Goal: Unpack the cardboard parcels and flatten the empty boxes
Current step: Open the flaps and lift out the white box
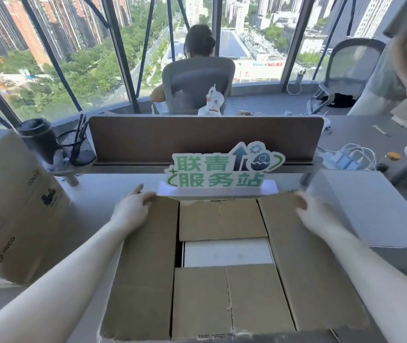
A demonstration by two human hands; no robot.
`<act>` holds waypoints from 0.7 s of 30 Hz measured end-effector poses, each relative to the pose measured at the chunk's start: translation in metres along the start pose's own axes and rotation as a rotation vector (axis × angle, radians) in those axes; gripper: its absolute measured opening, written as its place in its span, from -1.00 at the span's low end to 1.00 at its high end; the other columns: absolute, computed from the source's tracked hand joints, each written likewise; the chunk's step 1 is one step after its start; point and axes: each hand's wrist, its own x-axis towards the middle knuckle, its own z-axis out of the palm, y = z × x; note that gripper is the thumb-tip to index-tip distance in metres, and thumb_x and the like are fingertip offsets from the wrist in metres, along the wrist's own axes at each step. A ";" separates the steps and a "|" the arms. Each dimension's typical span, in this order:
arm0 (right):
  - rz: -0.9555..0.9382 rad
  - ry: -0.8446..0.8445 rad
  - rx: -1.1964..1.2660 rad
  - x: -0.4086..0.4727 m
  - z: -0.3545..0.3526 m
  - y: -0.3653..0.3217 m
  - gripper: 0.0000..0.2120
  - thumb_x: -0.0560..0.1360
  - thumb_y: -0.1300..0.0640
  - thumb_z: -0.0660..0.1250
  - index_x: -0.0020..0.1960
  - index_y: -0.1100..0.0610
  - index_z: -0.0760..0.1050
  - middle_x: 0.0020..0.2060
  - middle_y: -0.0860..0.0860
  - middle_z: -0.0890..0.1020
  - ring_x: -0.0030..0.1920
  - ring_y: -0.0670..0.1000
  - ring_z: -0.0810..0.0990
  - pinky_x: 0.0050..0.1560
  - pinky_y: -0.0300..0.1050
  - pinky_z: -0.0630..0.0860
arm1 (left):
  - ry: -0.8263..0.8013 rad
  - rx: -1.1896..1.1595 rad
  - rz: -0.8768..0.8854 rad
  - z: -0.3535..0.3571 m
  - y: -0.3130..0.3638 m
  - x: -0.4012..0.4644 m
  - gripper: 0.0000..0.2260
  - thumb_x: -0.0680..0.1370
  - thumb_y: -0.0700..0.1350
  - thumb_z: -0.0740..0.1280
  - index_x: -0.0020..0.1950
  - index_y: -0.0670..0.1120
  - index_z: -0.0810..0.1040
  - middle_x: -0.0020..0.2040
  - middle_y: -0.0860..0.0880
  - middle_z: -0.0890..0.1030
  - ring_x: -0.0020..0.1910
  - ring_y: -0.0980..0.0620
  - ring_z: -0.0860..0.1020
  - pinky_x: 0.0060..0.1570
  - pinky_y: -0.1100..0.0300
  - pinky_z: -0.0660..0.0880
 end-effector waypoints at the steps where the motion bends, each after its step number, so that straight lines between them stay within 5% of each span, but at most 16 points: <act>1: 0.012 -0.025 -0.068 -0.007 0.012 0.005 -0.57 0.61 0.14 0.25 0.48 0.06 0.36 0.48 0.13 0.33 0.40 0.21 0.38 0.32 0.03 0.37 | -0.019 0.148 0.013 0.009 0.000 -0.005 -0.60 0.63 -0.03 0.19 0.49 0.11 0.35 0.60 -0.01 0.13 0.54 -0.13 0.14 0.49 -0.06 0.10; 4: 0.049 -0.108 -0.060 -0.030 0.046 0.003 -0.50 0.63 -0.09 0.20 0.47 0.14 0.39 0.52 0.10 0.31 0.48 0.17 0.31 0.44 0.02 0.29 | -0.177 0.005 -0.002 0.041 0.016 -0.027 -0.33 0.58 0.24 0.21 0.61 0.02 0.08 0.62 0.03 -0.02 0.59 -0.08 -0.04 0.53 -0.06 0.01; 9: 0.094 -0.347 0.443 -0.067 0.084 -0.015 -0.21 0.46 -0.31 0.32 0.50 0.16 0.31 0.44 0.04 0.42 0.45 0.08 0.36 0.38 -0.09 0.26 | -0.376 -0.604 -0.039 0.089 0.030 -0.052 0.19 0.25 0.31 0.51 0.60 0.03 -0.20 0.59 0.13 0.03 0.54 0.08 0.14 0.51 0.03 0.14; 12: 0.062 -0.358 0.393 -0.068 0.084 -0.017 -0.15 0.44 -0.27 0.39 0.52 0.20 0.23 0.43 0.02 0.40 0.46 0.09 0.34 0.37 -0.12 0.26 | -0.340 -0.557 0.007 0.085 0.028 -0.053 0.07 0.26 0.32 0.52 0.58 0.12 -0.04 0.50 0.16 0.25 0.47 0.06 0.31 0.44 0.02 0.30; 15: 0.046 -0.331 0.276 -0.063 0.079 -0.015 0.07 0.30 -0.49 0.33 0.58 0.12 0.15 0.51 0.03 0.33 0.48 0.08 0.32 0.45 -0.02 0.30 | -0.202 -0.268 -0.025 0.079 0.025 -0.057 -0.06 0.36 0.37 0.38 0.58 0.04 0.05 0.53 0.09 0.25 0.39 -0.03 0.42 0.22 0.07 0.45; 18: -0.010 -0.180 0.055 -0.061 0.079 -0.014 -0.15 0.45 -0.34 0.31 0.59 -0.03 0.07 0.51 0.05 0.28 0.47 0.14 0.30 0.32 0.06 0.38 | -0.045 -0.022 0.003 0.070 0.031 -0.063 -0.20 0.33 0.48 0.27 0.42 0.04 0.29 0.41 0.10 0.36 0.28 -0.04 0.44 0.02 0.06 0.50; 21: -0.141 0.100 0.040 -0.063 0.073 -0.025 -0.43 0.46 -0.22 0.37 0.38 -0.09 0.28 0.28 0.00 0.47 0.25 0.14 0.47 0.09 0.05 0.50 | 0.149 -0.027 0.072 0.059 0.040 -0.063 -0.42 0.40 0.48 0.19 0.10 0.02 0.46 0.08 0.09 0.49 0.10 0.01 0.45 -0.10 0.12 0.46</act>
